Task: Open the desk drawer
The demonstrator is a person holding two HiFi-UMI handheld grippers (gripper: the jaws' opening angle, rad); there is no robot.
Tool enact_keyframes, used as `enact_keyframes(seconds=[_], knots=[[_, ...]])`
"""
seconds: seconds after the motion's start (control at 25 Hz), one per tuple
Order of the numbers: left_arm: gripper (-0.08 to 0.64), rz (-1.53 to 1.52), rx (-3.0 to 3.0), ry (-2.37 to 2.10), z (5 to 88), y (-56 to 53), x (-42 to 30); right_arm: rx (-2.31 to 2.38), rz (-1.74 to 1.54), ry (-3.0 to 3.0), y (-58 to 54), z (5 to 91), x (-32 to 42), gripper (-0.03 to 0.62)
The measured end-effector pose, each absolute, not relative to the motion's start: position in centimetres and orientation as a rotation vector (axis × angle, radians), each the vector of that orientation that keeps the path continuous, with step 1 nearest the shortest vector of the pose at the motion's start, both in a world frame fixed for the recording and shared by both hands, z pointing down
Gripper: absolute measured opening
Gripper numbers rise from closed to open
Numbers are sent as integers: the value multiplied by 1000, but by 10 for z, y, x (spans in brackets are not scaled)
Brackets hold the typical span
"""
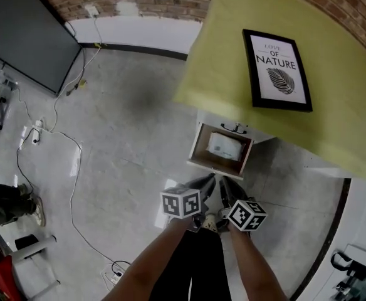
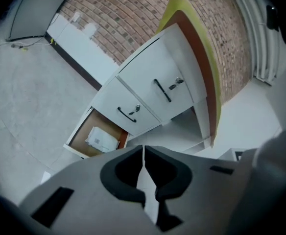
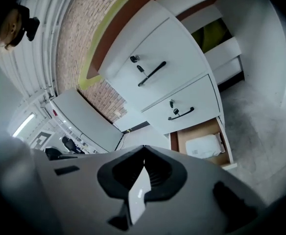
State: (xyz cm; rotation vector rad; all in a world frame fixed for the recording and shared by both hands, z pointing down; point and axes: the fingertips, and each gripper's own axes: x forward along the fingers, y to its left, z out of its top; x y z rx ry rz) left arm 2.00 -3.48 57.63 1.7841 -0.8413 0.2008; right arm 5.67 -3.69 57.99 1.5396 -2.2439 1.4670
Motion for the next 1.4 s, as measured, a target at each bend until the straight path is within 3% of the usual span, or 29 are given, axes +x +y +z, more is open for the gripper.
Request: enact_keyframes(seconds=[0.48,1.4], knots=[[21,167,1923,-790,474,0,32,1788,1367,-2244,5,476,85,14],[12,121,1748,-812,497,-12,37,1856,1536,-2209,-2,490,100,14]])
